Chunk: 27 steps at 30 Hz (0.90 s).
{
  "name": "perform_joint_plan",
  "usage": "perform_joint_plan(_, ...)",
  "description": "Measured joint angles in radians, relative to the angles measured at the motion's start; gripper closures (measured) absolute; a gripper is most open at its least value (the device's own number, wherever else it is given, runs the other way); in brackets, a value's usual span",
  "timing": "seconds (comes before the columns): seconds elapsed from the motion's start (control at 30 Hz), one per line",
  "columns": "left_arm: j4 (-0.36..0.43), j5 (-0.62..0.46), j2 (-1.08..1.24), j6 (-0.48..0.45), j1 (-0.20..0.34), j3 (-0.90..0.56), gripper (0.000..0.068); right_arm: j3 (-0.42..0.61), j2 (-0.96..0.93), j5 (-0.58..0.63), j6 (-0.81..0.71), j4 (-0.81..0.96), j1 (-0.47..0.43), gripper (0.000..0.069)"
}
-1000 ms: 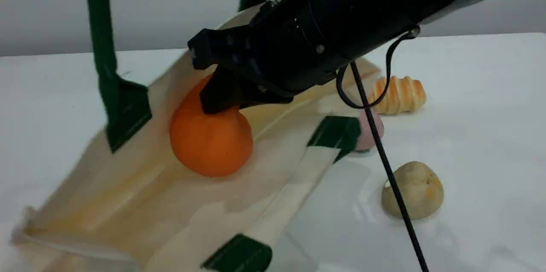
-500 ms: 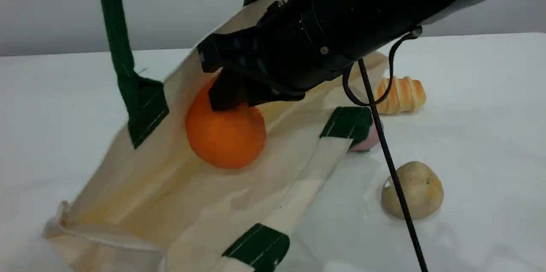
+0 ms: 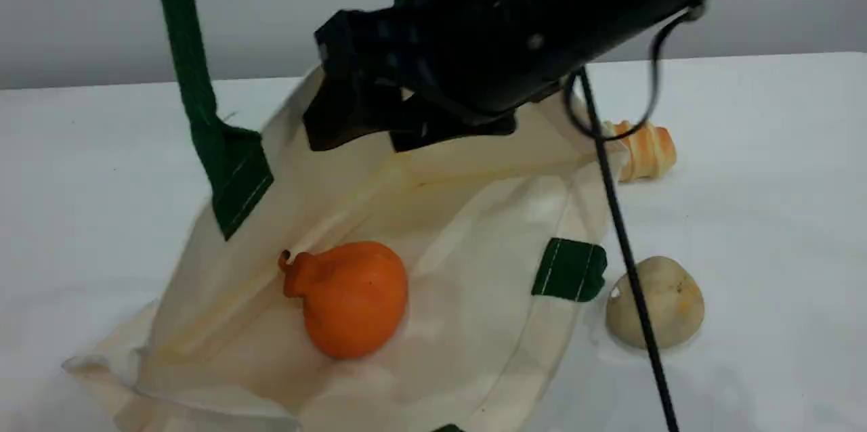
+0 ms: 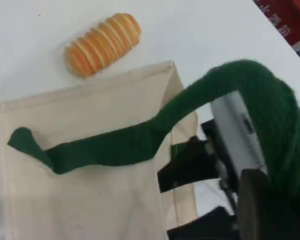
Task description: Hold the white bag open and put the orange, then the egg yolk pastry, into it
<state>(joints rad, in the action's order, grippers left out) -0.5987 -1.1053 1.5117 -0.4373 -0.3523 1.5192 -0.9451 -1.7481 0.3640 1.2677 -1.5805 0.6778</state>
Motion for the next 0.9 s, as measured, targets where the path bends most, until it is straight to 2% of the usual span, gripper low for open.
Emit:
perform_joint_plan(0.17,0.003,0.0,0.0,-0.002,0.0,0.0,0.0615,0.088,0.105,-0.078,-0.168,0.253,-0.001,0.0219)
perform_joint_plan(0.33,0.004,0.0,0.0,-0.002,0.0,0.0,0.0615,0.198,0.191,-0.159,-0.286,0.398,-0.01,0.0219)
perform_joint_plan(0.43,0.004,0.0,0.0,-0.002,0.0,0.0,0.0615,0.258,0.206,-0.214,-0.301,0.404,-0.052,0.0219)
perform_joint_plan(0.57,0.004,0.0,0.0,-0.003,0.0,0.0,0.0615,0.318,0.204,-0.215,-0.301,0.404,-0.146,0.0219)
perform_joint_plan(0.77,0.004,0.001,0.0,-0.003,0.0,0.0,0.0615,0.323,0.199,-0.258,-0.297,0.404,-0.29,0.0219)
perform_joint_plan(0.9,0.004,0.001,0.0,-0.003,0.0,0.0,0.0615,0.322,0.174,-0.272,-0.296,0.404,-0.348,0.0219)
